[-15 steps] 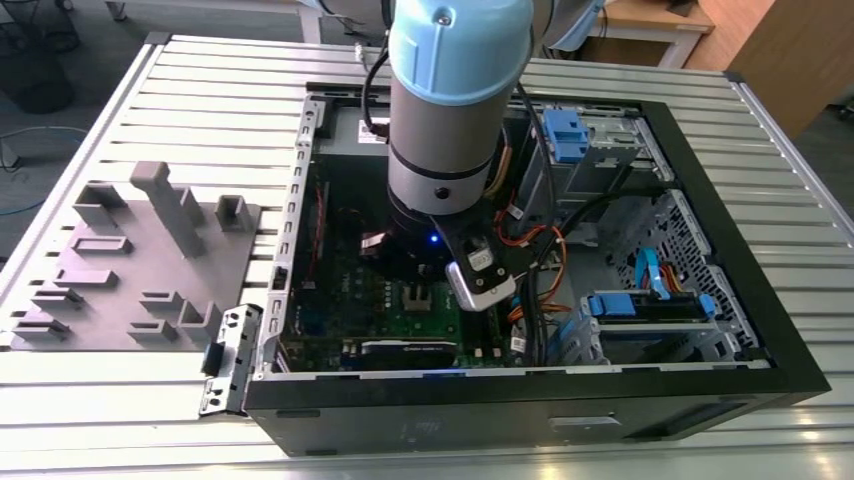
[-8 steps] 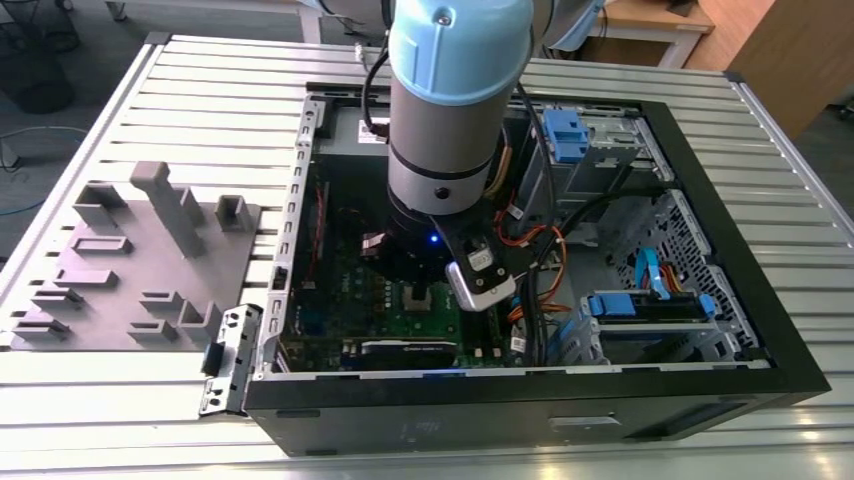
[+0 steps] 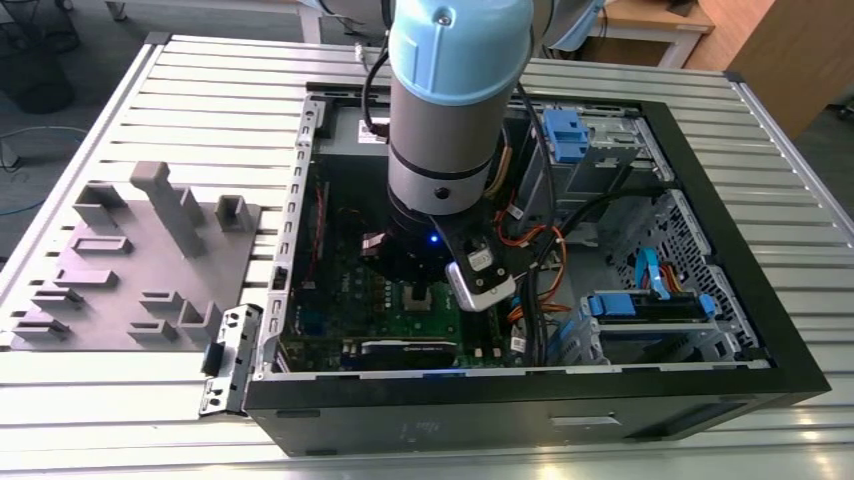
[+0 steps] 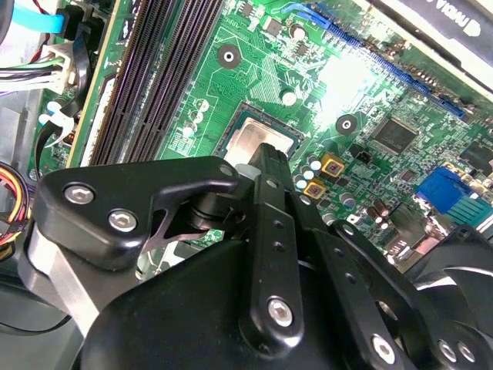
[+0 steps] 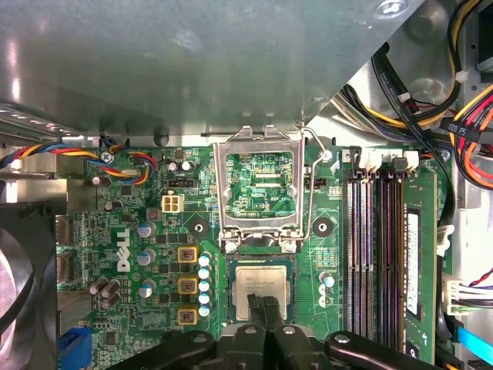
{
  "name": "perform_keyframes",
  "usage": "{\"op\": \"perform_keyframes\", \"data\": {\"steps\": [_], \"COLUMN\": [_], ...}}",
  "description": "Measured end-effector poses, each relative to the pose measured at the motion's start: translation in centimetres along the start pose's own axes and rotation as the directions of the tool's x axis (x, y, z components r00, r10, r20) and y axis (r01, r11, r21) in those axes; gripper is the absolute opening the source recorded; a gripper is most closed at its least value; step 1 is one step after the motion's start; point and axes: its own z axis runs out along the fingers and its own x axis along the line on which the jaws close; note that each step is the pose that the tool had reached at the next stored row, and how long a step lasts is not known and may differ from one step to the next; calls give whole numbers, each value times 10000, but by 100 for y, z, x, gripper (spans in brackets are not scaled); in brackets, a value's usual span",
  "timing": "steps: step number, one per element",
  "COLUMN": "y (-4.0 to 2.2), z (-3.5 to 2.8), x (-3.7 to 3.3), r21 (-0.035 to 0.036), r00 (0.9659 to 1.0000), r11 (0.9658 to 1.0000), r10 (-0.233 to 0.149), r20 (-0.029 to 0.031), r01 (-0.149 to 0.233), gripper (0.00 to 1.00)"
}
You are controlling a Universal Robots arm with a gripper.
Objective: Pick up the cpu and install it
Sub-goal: 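Place the cpu into insertion slot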
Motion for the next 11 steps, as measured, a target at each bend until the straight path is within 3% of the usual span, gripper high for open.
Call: {"op": "perform_keyframes", "data": {"steps": [11], "y": [0], "z": [32], "x": [0], "r21": [-1], "r00": [10000], "r11": [10000], "r10": [0], "r20": [0], "r01": [0], "gripper": [11]}}
